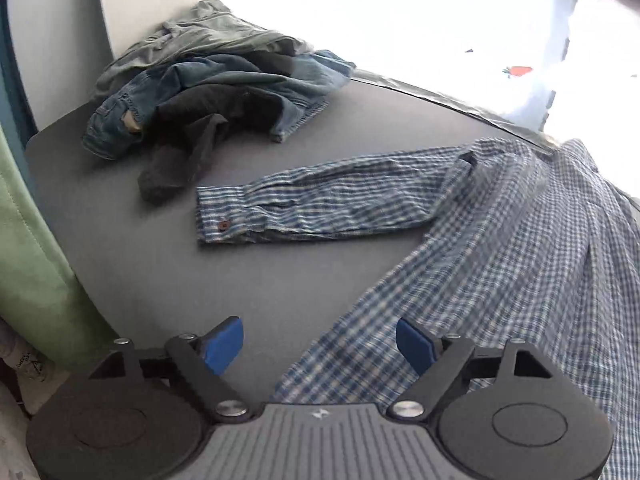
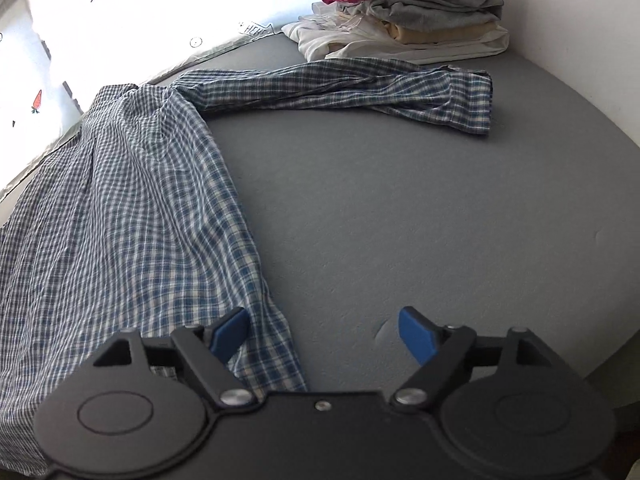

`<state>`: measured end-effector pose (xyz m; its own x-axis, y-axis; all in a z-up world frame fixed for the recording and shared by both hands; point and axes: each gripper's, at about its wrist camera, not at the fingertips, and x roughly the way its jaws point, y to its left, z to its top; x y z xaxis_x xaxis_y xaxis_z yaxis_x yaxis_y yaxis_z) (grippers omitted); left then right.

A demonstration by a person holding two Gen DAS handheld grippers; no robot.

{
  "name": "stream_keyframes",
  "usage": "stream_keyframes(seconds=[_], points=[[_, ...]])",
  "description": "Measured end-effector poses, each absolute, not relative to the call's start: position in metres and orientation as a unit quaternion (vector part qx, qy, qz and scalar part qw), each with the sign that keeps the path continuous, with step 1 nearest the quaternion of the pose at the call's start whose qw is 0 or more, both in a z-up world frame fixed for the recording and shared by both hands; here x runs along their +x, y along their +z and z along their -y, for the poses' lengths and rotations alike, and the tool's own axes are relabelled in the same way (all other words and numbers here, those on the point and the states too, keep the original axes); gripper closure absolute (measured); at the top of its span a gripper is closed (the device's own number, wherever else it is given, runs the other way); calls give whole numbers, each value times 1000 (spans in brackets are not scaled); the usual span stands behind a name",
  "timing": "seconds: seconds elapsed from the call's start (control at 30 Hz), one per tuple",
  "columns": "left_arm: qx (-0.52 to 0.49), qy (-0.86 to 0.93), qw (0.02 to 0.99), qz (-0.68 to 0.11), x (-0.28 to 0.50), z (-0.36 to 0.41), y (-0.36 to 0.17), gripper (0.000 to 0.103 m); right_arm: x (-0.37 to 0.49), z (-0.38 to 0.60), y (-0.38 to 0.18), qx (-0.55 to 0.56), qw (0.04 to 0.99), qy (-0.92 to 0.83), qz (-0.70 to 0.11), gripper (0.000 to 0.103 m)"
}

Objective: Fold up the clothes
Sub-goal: 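Release the hem with both grippers, leaving the shirt flat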

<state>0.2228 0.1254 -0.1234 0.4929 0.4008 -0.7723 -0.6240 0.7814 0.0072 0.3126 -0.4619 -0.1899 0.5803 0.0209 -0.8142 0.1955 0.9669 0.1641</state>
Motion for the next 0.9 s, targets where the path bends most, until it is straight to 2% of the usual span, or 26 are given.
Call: stream_keyframes(seconds=[0.1, 0.33, 0.43, 0.6, 0.77, 0.9], points=[[-118, 252, 860, -427, 242, -77, -135, 15, 320, 473, -191, 124, 882, -47, -453, 2], [-15, 153, 867, -474, 282, 11, -161, 10, 336, 504, -193, 104, 886, -61, -449, 1], [-33, 150, 854, -498, 296, 21, -176, 10, 342, 522, -194, 84, 891, -73, -439, 1], [-67, 176, 838, -512, 308, 26, -188, 10, 360, 564, -193, 115, 893, -92, -425, 1], [-79, 203, 830, -514, 312, 26, -194, 0, 389, 592, -187, 110, 901, -110, -404, 1], [-109, 211, 825, -513, 312, 20, -197, 0, 415, 608, -174, 97, 915, -118, -374, 1]])
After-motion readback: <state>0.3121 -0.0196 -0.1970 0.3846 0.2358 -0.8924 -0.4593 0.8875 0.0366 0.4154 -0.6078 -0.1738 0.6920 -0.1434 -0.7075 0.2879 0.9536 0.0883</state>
